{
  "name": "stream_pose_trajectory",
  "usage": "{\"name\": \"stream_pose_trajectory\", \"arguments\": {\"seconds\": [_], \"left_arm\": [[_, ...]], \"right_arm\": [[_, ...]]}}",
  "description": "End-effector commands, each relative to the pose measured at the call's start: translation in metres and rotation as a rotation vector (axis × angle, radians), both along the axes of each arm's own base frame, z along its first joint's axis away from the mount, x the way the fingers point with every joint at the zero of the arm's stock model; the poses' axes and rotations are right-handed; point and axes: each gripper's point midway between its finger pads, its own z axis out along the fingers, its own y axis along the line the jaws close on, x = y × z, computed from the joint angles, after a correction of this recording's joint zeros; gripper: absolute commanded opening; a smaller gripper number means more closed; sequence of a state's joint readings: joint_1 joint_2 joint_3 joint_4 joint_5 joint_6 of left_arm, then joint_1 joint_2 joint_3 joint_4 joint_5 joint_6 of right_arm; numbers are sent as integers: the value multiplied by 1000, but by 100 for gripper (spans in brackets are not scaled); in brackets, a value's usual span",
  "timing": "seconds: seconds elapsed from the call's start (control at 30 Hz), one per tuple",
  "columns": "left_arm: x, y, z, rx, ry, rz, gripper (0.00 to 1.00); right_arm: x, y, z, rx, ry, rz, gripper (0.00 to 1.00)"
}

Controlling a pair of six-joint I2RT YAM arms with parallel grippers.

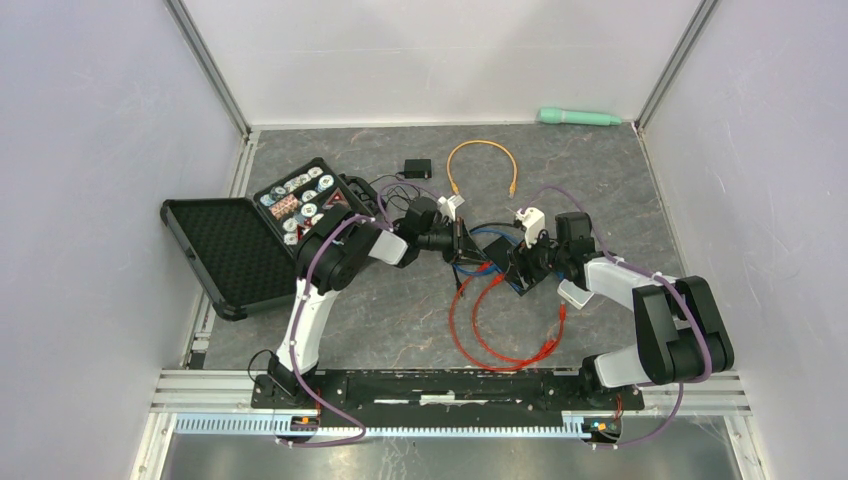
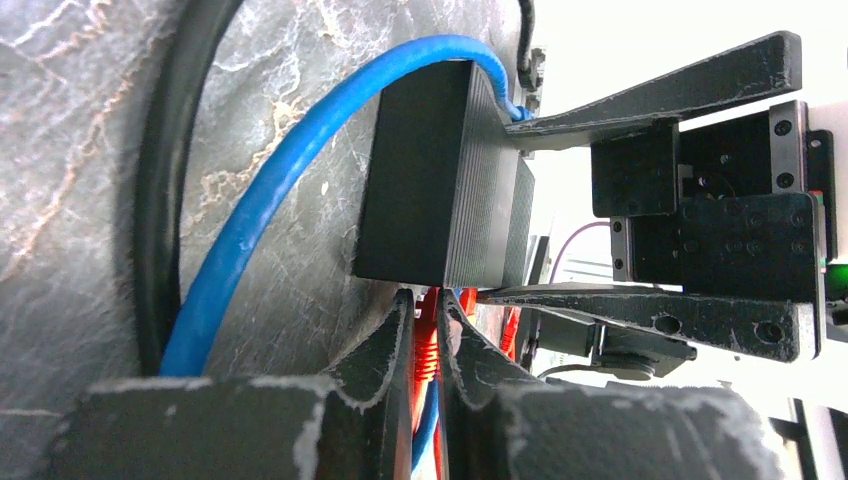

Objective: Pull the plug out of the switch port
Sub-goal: Pull the connector from the switch port.

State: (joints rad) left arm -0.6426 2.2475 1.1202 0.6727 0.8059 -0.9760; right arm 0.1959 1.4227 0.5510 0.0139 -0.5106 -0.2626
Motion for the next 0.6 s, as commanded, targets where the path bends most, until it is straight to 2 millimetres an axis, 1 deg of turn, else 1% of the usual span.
{"name": "stream_pose_trajectory", "arguments": {"seconds": [0.0, 0.13, 0.33, 0.43, 0.57], "left_arm": [[-28, -7, -5, 41, 138, -80, 2], [-28, -7, -4, 52, 146, -80, 2], [-20, -10, 12, -40, 122, -36, 2], [-23, -10, 15, -61, 93, -45, 2], [-29, -10, 13, -79, 78, -55, 2]], "right_arm": [[17, -6, 4, -42, -75, -19, 15], [21, -7, 8, -44, -96, -25, 15], [13, -3, 0, 0, -48, -64, 14], [18, -6, 2, -1, -57, -89, 13], [24, -8, 5, -1, -70, -120, 11]]}}
